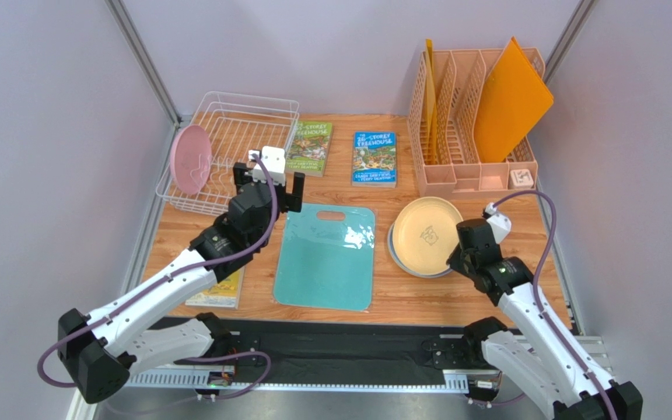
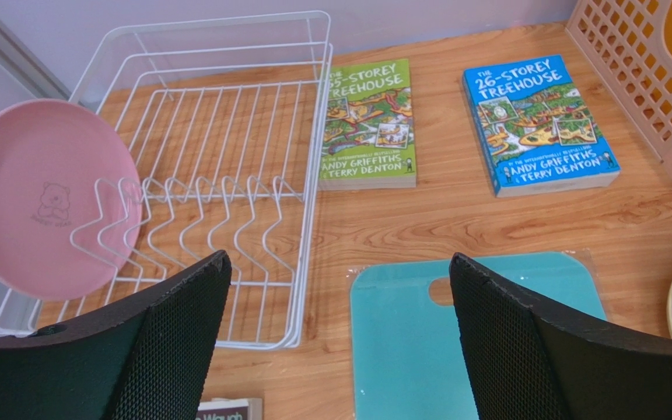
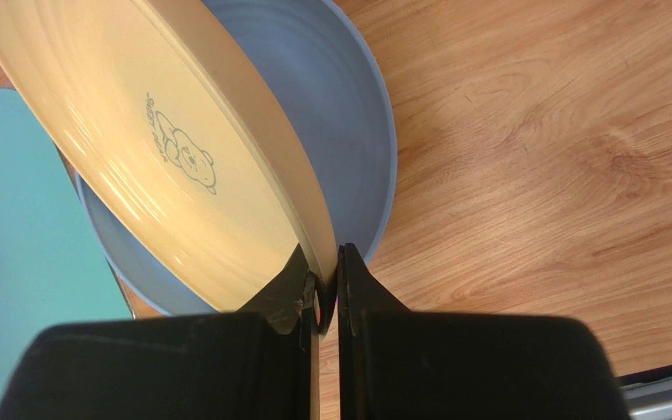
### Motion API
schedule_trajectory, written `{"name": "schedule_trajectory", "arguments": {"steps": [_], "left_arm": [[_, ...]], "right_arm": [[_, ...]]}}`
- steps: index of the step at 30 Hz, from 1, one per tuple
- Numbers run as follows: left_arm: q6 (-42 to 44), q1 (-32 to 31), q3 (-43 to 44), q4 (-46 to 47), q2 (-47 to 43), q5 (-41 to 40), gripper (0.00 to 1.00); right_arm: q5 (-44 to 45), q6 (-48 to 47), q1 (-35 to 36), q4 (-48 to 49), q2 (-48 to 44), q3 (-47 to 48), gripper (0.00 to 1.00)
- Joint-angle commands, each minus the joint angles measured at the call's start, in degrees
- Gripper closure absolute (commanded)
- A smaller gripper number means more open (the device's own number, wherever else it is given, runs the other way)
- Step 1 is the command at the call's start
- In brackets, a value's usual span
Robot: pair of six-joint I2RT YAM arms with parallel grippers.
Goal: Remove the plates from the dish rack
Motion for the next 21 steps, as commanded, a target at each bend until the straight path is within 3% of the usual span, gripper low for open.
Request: {"name": "schedule_trajectory", "arguments": {"steps": [1, 4, 8, 11, 16, 17, 21], "left_arm": [[0.56, 2.12, 0.12, 0.34, -2.05, 0.27, 0.01], [0.12, 3.62, -0.49, -0.01, -2.05, 0.63, 0.01], [-0.67, 5.99, -0.84, -0.27, -1.79, 1.59, 0.01], [-1.11, 7.75, -0.58, -0.45, -1.18, 2.56, 0.01], [-1.64, 13.01, 0.64, -0.97, -0.21, 4.22, 0.00], [-1.81, 14.07, 0.91, -1.24, 0.40, 4.32, 0.01], [-2.08, 21.18, 1.18, -0.37, 1.81, 5.98, 0.01]], "right_arm": [[-0.52, 1.55, -0.17, 3.21, -0.20, -0.65, 0.97], [-1.31, 0.67, 0.01, 3.91, -0.11, -0.65, 0.84], [0.09, -0.74, -0.08, 3.56, 0.06, -0.03, 0.51], [0.70, -1.35, -0.17, 3.21, 0.24, 0.93, 0.36], [2.73, -3.37, -0.08, 1.36, 0.24, 4.35, 0.28], [3.51, -3.81, -0.08, 1.19, 0.15, 5.14, 0.22], [1.07, -8.11, -0.08, 7.21, 0.15, 8.75, 0.17]]}}
